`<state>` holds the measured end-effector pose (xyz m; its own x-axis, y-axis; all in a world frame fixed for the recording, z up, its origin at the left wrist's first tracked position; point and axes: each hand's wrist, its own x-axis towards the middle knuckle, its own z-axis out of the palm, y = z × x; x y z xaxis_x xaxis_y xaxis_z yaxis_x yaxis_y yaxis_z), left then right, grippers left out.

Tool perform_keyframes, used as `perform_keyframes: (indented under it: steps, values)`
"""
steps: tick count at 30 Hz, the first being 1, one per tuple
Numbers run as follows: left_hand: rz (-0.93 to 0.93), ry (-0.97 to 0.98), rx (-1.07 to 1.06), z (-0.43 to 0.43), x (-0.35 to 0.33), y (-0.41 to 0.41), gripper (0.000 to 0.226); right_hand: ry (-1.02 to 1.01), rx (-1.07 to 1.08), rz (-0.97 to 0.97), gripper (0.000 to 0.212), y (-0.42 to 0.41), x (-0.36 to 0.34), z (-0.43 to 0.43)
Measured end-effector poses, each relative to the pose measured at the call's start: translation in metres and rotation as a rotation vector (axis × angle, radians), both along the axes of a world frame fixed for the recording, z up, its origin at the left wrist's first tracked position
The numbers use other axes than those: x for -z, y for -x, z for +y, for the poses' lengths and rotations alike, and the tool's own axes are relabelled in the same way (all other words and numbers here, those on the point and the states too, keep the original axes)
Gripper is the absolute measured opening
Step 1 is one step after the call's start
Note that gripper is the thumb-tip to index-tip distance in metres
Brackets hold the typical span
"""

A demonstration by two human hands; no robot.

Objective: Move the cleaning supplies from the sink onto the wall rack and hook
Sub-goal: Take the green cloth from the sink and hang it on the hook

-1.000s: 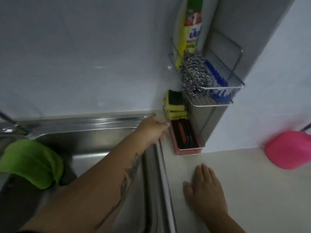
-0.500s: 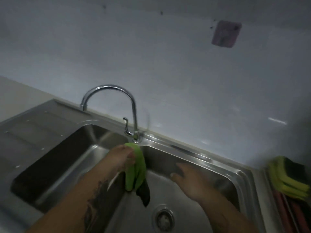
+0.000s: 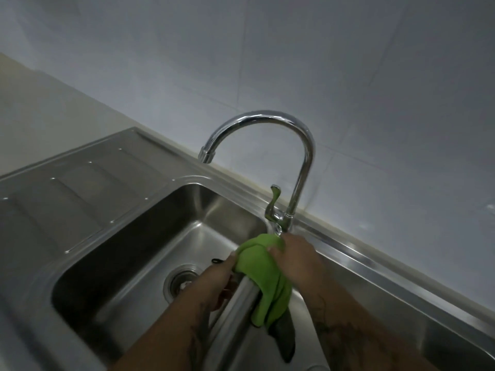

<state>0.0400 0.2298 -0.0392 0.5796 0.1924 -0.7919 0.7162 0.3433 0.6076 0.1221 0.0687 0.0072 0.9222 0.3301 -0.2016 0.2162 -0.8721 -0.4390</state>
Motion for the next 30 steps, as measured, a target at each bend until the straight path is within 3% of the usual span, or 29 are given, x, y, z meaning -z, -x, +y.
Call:
perform_keyframes:
  steps: [2, 8, 10, 13, 18, 25, 28, 30]
  values:
    - [-0.032, 0.068, -0.024, -0.001, 0.011, -0.011, 0.064, 0.037, 0.027, -0.04, 0.046, -0.001, 0.008, 0.008]
    - [-0.189, 0.121, -0.183, -0.001, -0.005, -0.025, 0.034, -0.075, 0.116, -0.014, 0.022, 0.005, -0.003, 0.005]
    - [-0.271, 0.182, -0.195, -0.002, -0.032, -0.019, 0.033, -0.274, 0.201, 0.1, 0.016, 0.021, -0.021, -0.006]
    - [-0.404, 0.247, -0.098, -0.014, -0.093, -0.006, 0.034, -0.657, 0.328, 0.274, 0.026, 0.052, -0.061, -0.033]
    - [-0.675, 0.236, 0.172, -0.053, -0.207, 0.006, 0.031, -1.174, 0.299, 0.5, 0.051, 0.09, -0.139, -0.087]
    - [-0.849, 0.034, 0.762, -0.117, -0.314, 0.024, 0.024, -1.368, 0.364, 0.248, 0.05, 0.107, -0.27, -0.136]
    - [-0.849, 0.023, 0.854, -0.141, -0.322, 0.032, 0.036, -1.493, 0.493, 0.119, 0.03, 0.108, -0.297, -0.154]
    - [-0.844, 0.026, 0.845, -0.151, -0.318, 0.032, 0.03, -1.536, 0.527, 0.076, 0.021, 0.106, -0.306, -0.165]
